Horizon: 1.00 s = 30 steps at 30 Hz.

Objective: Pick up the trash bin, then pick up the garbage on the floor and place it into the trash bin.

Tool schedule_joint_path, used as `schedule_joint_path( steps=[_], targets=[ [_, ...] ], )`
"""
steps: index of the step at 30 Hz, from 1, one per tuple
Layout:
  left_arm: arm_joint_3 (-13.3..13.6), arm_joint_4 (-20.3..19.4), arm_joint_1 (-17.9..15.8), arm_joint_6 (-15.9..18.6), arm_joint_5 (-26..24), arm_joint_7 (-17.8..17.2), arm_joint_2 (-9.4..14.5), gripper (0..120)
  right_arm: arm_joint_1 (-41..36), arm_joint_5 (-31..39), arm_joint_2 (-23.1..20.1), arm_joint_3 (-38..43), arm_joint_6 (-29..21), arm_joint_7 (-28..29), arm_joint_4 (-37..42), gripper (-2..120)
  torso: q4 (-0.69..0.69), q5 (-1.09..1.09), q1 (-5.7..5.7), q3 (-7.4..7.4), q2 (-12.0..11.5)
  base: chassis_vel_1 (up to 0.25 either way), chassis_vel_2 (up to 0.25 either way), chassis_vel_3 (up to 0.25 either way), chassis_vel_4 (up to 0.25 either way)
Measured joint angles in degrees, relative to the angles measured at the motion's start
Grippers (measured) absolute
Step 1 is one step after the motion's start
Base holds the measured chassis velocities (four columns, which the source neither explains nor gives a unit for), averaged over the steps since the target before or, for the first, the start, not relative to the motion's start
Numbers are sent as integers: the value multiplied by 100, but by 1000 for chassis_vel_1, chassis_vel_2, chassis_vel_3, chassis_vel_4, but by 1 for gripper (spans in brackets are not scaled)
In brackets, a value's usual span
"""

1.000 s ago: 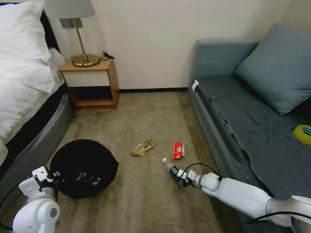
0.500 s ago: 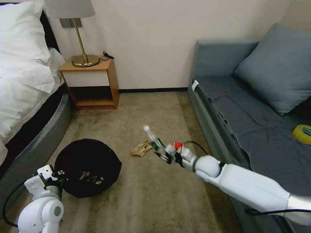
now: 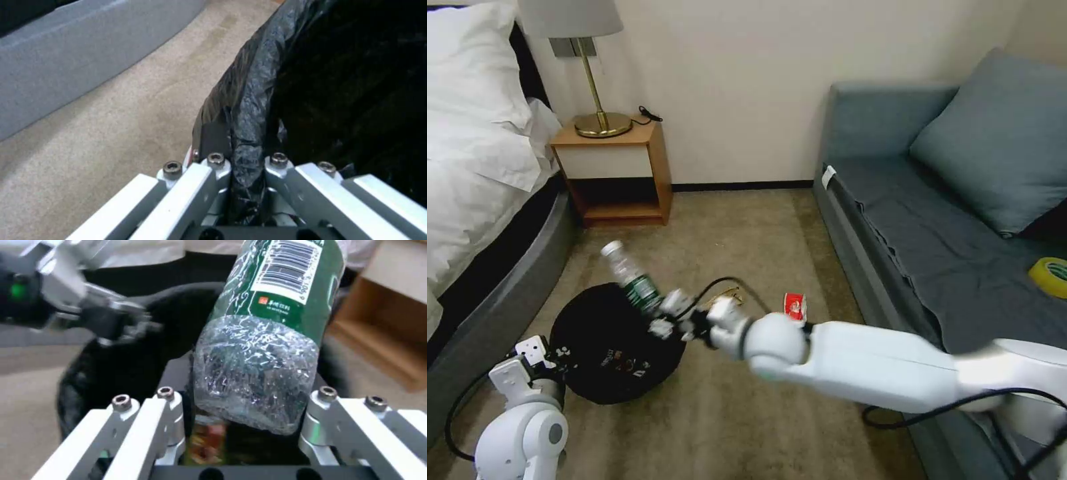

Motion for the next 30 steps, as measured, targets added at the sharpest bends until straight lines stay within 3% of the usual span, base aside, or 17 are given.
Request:
schedule_joint_path(
  steps=[7, 21, 26, 30],
  targets=[
    [-24, -42, 11, 7, -13, -7, -10, 3, -2, -24, 318, -230, -29, 157, -279, 34, -2, 0, 0, 0, 0, 0, 0, 0, 0],
    [-20, -43, -4, 8, -24, -15, -18, 3, -85, -34, 148, -227, -68, 289, -82, 88, -3, 1, 0, 0, -1, 0, 0, 0, 0],
    [-21, -44, -6, 7, -33, -15, -18, 3, -87, -66, 83, -80, -69, 359, 8, 99, -3, 2, 0, 0, -1, 0, 0, 0, 0],
    [-96, -68, 3, 8, -136, -17, -2, 3, -172, -70, -403, 925, -134, 489, 445, 100, 0, 2, 0, 0, -2, 0, 0, 0, 0]
  ],
)
